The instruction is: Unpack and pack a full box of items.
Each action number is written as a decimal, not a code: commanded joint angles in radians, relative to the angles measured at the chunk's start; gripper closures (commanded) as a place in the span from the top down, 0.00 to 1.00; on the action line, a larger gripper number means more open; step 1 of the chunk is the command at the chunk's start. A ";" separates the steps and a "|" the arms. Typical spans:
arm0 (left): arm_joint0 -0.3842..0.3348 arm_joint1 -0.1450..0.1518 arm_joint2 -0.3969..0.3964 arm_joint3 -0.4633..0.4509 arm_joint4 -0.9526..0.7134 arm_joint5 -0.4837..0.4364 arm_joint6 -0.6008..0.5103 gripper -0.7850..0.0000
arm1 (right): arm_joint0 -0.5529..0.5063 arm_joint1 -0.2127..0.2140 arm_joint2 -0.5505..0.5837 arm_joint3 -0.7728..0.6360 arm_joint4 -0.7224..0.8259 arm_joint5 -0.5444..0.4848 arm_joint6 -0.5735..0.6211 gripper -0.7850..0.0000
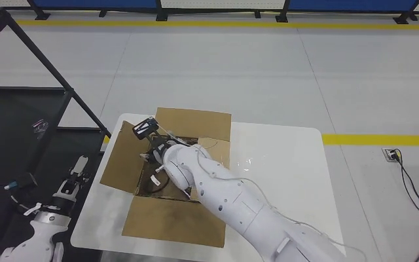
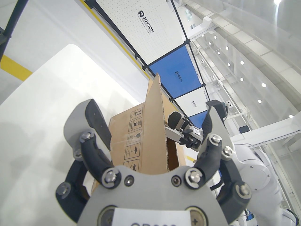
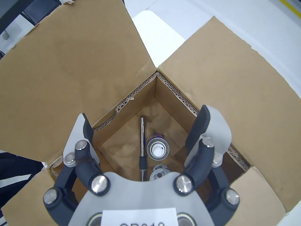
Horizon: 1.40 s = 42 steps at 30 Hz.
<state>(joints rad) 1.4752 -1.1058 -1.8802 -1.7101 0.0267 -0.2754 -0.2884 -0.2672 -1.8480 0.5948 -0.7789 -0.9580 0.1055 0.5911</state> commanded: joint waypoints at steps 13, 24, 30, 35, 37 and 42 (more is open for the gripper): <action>0.016 0.003 0.063 -0.053 0.062 -0.075 -0.110 1.00 | -0.323 0.147 0.253 -0.501 -0.189 -0.058 0.065 1.00; 0.000 0.004 0.149 -0.119 0.116 -0.106 -0.178 1.00 | -0.455 0.187 0.381 -0.649 -0.127 -0.174 0.073 1.00; -0.032 0.003 0.226 -0.134 0.162 -0.094 -0.209 1.00 | -0.463 0.187 0.383 -0.650 -0.120 -0.175 0.063 1.00; -0.078 0.000 0.299 -0.130 0.199 -0.069 -0.227 1.00 | -0.524 0.200 0.471 -0.685 -0.001 -0.248 -0.005 1.00; -0.098 -0.001 0.326 -0.119 0.208 -0.060 -0.236 1.00 | -0.554 0.207 0.520 -0.700 0.071 -0.273 -0.032 1.00; -0.140 -0.004 0.381 -0.080 0.245 -0.037 -0.250 1.00 | -0.611 0.218 0.630 -0.692 0.281 -0.291 -0.050 1.00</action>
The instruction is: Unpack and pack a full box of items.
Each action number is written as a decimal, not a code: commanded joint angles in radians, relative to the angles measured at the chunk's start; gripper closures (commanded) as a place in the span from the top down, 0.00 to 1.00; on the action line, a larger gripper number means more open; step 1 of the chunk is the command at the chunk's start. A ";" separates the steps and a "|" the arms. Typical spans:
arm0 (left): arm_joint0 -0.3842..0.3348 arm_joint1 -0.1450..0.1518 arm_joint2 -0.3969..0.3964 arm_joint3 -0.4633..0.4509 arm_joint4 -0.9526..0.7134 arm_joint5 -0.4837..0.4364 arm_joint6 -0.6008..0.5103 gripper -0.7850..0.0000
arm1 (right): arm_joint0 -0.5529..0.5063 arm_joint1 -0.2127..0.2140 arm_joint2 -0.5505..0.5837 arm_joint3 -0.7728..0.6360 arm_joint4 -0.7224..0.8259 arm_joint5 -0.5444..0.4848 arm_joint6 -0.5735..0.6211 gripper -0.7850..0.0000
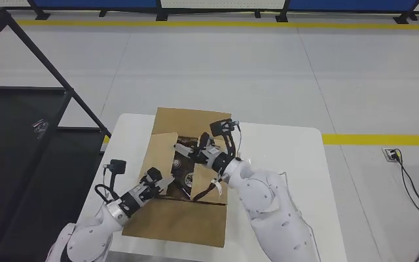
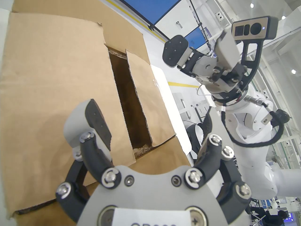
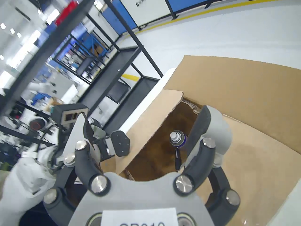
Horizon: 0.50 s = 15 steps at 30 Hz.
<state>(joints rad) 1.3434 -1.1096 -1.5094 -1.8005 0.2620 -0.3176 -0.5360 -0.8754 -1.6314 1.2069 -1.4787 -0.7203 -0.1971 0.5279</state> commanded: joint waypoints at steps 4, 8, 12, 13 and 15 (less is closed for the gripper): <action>-0.026 -0.001 0.029 0.041 0.024 0.012 0.004 1.00 | -0.003 0.002 0.018 0.007 0.043 0.012 0.013 1.00; -0.032 -0.001 0.018 0.054 -0.001 0.028 0.014 1.00 | -0.003 0.002 0.018 0.007 0.043 0.012 0.013 1.00; -0.042 -0.001 0.017 0.051 -0.007 0.037 0.013 1.00 | 0.001 0.000 0.045 0.022 0.113 0.076 -0.022 1.00; -0.043 -0.001 0.018 0.048 -0.009 0.039 0.015 1.00 | 0.012 -0.001 0.057 0.038 0.152 0.086 -0.026 1.00; -0.045 -0.001 0.018 0.046 -0.010 0.045 0.020 1.00 | 0.042 -0.001 0.101 0.094 0.201 0.153 -0.083 1.00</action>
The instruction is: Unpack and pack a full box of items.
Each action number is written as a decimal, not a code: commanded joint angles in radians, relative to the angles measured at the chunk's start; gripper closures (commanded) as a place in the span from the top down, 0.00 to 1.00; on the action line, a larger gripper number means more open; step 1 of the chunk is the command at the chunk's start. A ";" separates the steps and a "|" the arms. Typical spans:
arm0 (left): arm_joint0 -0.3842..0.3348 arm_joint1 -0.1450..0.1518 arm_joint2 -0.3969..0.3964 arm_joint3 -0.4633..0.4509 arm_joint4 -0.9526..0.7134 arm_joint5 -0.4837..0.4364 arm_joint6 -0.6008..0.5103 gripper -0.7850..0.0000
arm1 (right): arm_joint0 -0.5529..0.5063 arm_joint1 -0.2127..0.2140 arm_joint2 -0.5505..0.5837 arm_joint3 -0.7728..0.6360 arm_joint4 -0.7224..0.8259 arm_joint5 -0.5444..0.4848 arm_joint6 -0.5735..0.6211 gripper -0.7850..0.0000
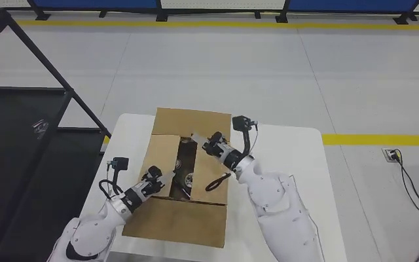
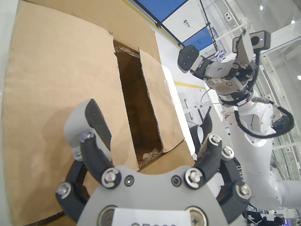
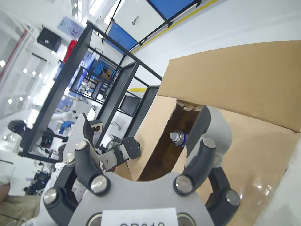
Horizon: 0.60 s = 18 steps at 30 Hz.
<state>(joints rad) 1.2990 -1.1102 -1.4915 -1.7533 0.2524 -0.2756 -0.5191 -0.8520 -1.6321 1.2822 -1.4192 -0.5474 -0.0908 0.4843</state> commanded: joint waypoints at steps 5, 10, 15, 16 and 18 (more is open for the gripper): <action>-0.001 -0.001 0.003 -0.004 -0.003 0.014 0.018 1.00 | 0.138 -0.004 0.061 0.232 0.047 0.139 -0.170 1.00; -0.003 -0.002 0.011 -0.004 0.001 0.027 0.032 1.00 | 0.272 -0.014 0.058 0.476 0.089 0.135 -0.242 1.00; -0.010 -0.003 0.024 0.004 0.015 0.049 0.038 1.00 | 0.399 -0.020 0.056 0.714 0.110 0.096 -0.271 1.00; -0.011 -0.003 0.027 0.004 0.019 0.052 0.036 1.00 | 0.420 -0.021 0.056 0.754 0.118 0.079 -0.270 1.00; -0.013 -0.003 0.033 0.003 0.028 0.059 0.031 1.00 | 0.457 -0.023 0.058 0.829 0.140 0.032 -0.257 1.00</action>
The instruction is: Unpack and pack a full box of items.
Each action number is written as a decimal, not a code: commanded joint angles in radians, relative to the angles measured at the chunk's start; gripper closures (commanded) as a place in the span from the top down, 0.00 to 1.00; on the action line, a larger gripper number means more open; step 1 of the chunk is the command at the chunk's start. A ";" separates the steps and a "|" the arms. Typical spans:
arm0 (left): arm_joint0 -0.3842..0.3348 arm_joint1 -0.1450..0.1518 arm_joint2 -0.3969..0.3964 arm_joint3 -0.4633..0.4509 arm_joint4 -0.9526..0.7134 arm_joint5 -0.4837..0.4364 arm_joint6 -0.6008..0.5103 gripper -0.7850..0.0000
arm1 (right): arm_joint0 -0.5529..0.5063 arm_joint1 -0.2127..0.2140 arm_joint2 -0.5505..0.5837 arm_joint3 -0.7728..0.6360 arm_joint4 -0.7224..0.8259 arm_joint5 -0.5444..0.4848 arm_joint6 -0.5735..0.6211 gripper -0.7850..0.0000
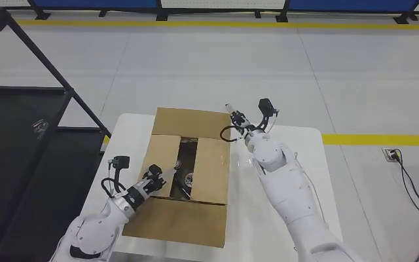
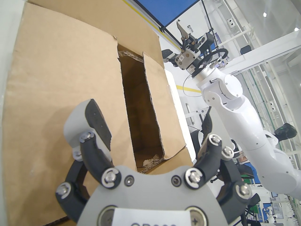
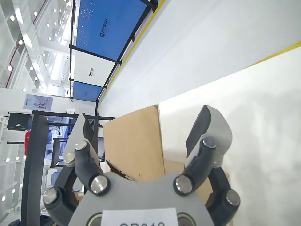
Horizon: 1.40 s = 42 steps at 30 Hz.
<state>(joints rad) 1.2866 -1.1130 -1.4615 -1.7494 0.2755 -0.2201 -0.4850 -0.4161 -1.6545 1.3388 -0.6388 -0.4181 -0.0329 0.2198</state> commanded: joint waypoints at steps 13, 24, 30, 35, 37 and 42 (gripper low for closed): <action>-0.013 0.002 0.007 -0.003 0.024 0.026 -0.015 1.00 | 0.141 0.010 0.057 0.315 0.223 -0.384 0.283 1.00; -0.013 0.004 -0.006 -0.005 0.004 0.013 -0.014 1.00 | 0.139 0.049 0.101 0.296 0.318 -0.602 0.498 1.00; -0.002 0.007 -0.039 -0.029 -0.017 -0.007 0.003 1.00 | 0.109 0.058 0.086 0.212 0.307 -0.668 0.532 1.00; 0.038 0.012 -0.111 -0.059 -0.044 -0.025 0.033 1.00 | 0.069 0.066 0.070 0.120 0.297 -0.688 0.565 1.00; 0.063 0.015 -0.154 -0.067 -0.062 -0.030 0.048 1.00 | 0.051 0.070 0.064 0.082 0.290 -0.688 0.581 1.00; 0.131 0.022 -0.271 -0.068 -0.124 -0.043 0.069 1.00 | 0.001 0.083 0.063 -0.017 0.286 -0.671 0.578 1.00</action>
<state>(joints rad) 1.4016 -1.0926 -1.7047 -1.8199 0.1679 -0.2601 -0.4158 -0.4035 -1.5738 1.4015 -0.6322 -0.1317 -0.7082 0.8016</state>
